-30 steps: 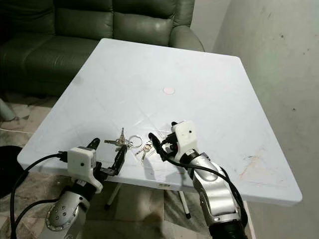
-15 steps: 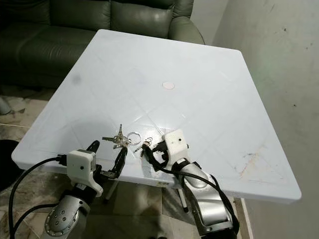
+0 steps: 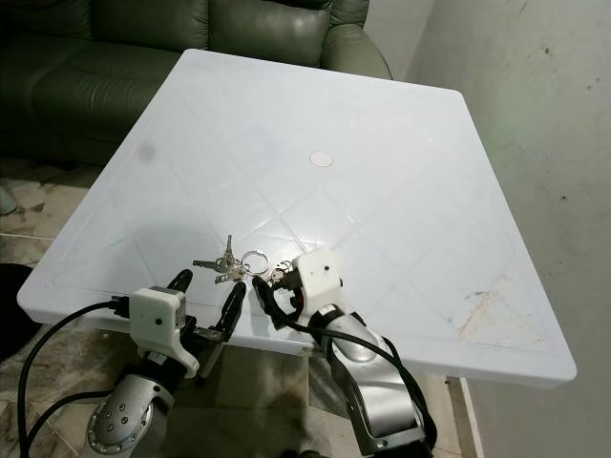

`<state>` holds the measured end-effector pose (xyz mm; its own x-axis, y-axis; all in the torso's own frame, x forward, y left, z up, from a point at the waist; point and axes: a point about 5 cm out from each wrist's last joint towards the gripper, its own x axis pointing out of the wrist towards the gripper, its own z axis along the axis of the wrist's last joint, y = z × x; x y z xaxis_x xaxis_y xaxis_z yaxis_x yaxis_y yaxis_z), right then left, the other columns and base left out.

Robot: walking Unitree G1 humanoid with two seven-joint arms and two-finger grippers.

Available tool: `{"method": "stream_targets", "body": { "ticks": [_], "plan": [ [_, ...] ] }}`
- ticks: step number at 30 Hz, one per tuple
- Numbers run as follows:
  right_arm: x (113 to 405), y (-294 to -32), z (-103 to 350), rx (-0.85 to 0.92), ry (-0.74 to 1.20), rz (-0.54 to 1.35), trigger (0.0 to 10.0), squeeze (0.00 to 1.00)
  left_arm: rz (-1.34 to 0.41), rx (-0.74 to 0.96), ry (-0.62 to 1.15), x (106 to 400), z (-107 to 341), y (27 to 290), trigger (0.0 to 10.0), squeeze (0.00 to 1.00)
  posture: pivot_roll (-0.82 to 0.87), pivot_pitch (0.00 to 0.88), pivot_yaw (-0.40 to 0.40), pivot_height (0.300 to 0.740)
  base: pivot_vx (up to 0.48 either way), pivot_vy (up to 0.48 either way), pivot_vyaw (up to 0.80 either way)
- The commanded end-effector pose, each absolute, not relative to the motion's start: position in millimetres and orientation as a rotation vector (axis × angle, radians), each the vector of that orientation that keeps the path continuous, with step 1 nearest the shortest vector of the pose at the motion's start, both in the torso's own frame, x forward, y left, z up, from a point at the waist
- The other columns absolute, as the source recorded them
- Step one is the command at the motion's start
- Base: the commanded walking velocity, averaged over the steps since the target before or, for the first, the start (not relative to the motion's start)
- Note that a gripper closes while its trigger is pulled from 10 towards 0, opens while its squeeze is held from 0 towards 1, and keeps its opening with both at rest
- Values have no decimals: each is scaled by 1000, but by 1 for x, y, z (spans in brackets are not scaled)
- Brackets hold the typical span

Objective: Hang keys on a hook

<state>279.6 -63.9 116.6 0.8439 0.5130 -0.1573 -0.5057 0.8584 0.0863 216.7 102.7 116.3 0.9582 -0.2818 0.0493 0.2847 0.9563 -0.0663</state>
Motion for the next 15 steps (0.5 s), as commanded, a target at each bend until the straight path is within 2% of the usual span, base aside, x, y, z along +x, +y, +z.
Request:
{"method": "stream_targets", "body": {
  "ticks": [1, 15],
  "plan": [
    [280, -65, 117, 51, 187, 524, 10000, 0, -291, -78, -45, 214, 119, 100, 10000, 0, 121, 148, -139, 740, 0, 0, 0],
    [280, -54, 113, 42, 224, 518, 10000, 0, -287, -78, -48, 213, 120, 99, 10000, 0, 131, 146, -142, 740, 0, 0, 0]
  ]
}}
